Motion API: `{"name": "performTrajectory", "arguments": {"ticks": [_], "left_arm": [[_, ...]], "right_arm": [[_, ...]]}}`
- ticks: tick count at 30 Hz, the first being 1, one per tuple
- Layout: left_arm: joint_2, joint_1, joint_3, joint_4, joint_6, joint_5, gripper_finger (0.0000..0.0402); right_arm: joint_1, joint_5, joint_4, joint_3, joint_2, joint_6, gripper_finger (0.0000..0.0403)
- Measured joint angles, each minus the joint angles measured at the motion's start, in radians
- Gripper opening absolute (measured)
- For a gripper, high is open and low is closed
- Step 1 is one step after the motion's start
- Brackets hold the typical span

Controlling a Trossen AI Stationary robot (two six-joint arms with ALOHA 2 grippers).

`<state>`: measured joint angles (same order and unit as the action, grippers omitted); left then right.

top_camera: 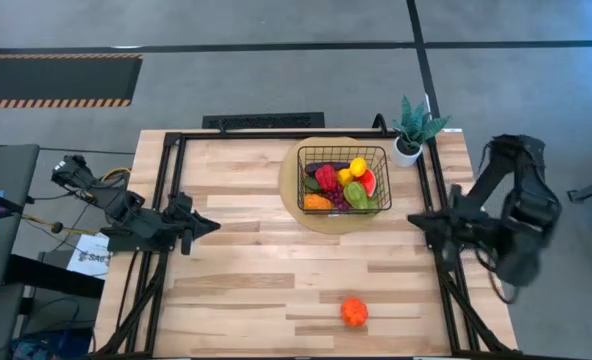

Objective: Build produce basket
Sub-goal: Put the orange pumpkin into the wire basket

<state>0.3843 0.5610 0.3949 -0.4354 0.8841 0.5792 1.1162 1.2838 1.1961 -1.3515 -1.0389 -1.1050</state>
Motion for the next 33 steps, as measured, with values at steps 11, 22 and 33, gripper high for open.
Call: {"name": "performTrajectory", "arguments": {"ticks": [11,22,33], "left_arm": [[-0.047,-0.027,-0.108,0.096,0.019,-0.059,0.0000],[-0.047,-0.115,-0.123,0.116,-0.029,-0.175,0.0000],[-0.045,-0.257,-0.123,0.221,-0.157,-0.263,0.0000]], "right_arm": [[0.274,0.286,-0.008,0.273,-0.066,-0.557,0.0000],[0.282,0.287,-0.008,0.388,-0.130,-0.847,0.0000],[0.095,0.287,-0.003,0.392,-0.151,-0.879,0.0000]]}}
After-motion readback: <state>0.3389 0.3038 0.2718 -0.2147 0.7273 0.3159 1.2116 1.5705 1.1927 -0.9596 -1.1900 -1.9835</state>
